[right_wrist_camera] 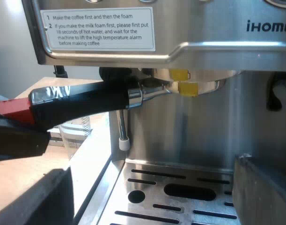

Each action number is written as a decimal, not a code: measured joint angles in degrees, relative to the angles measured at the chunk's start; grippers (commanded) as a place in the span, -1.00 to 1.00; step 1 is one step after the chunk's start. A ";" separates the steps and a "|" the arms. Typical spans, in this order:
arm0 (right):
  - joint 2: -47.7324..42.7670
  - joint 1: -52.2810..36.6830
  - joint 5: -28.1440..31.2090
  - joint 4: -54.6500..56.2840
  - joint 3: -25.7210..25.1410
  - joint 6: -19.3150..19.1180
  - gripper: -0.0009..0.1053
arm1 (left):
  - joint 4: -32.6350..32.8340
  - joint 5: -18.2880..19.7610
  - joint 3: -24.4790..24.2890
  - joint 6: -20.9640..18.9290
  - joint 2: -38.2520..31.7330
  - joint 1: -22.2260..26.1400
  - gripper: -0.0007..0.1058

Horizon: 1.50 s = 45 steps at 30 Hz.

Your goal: Put the handle in the coffee machine

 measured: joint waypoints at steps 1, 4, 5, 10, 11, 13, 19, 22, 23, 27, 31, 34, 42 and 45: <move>0.00 0.00 0.00 0.00 0.00 0.00 0.36 | 0.00 0.00 0.00 0.00 0.00 0.22 -0.98; 0.00 0.00 -0.44 0.00 0.00 0.00 0.36 | 0.00 0.55 0.00 0.00 0.00 0.91 -0.98; 0.00 0.00 -0.57 0.00 0.00 0.00 0.36 | 0.00 0.55 0.00 0.00 0.00 0.94 -0.98; 0.00 0.00 -2.45 0.00 0.00 1.58 0.36 | 0.00 1.00 0.00 0.00 0.00 1.27 -0.98; 0.00 -0.17 -2.67 0.00 0.00 1.84 0.36 | 0.00 1.21 0.00 0.00 0.00 1.27 -0.98; 0.00 -0.49 -2.81 0.00 0.00 1.97 0.36 | 0.00 1.30 0.00 0.00 0.00 1.27 -0.98; 0.00 -2.20 -6.15 0.34 0.00 2.36 0.36 | 1.00 1.62 0.00 -0.78 0.00 1.27 -0.98; 0.16 -3.36 -9.15 0.62 0.00 2.35 0.36 | 1.48 1.78 0.00 -1.05 0.00 1.27 -0.98; 0.76 -4.37 -10.22 0.59 -0.17 2.35 0.36 | 1.49 1.78 0.00 -1.07 0.00 1.27 -0.98; 2.66 -6.02 -10.66 0.39 -0.15 2.35 0.35 | 1.47 1.92 0.00 -1.19 0.00 1.27 -0.98; 5.26 -6.99 -10.67 -1.40 -0.15 2.20 0.35 | 2.42 1.92 -0.55 -1.26 0.00 1.27 -0.98; 7.45 -7.78 -10.67 -3.58 -0.15 1.74 0.31 | 2.75 1.96 -0.70 -1.26 0.00 1.27 -0.98; 11.58 -9.85 -11.43 -9.52 -0.15 -0.15 -0.15 | 2.73 2.05 -0.76 -1.26 0.00 1.32 -0.98; 12.31 -11.07 -13.09 -11.61 -0.15 -0.32 -0.15 | 2.73 2.10 -0.83 -1.26 0.00 1.46 -0.98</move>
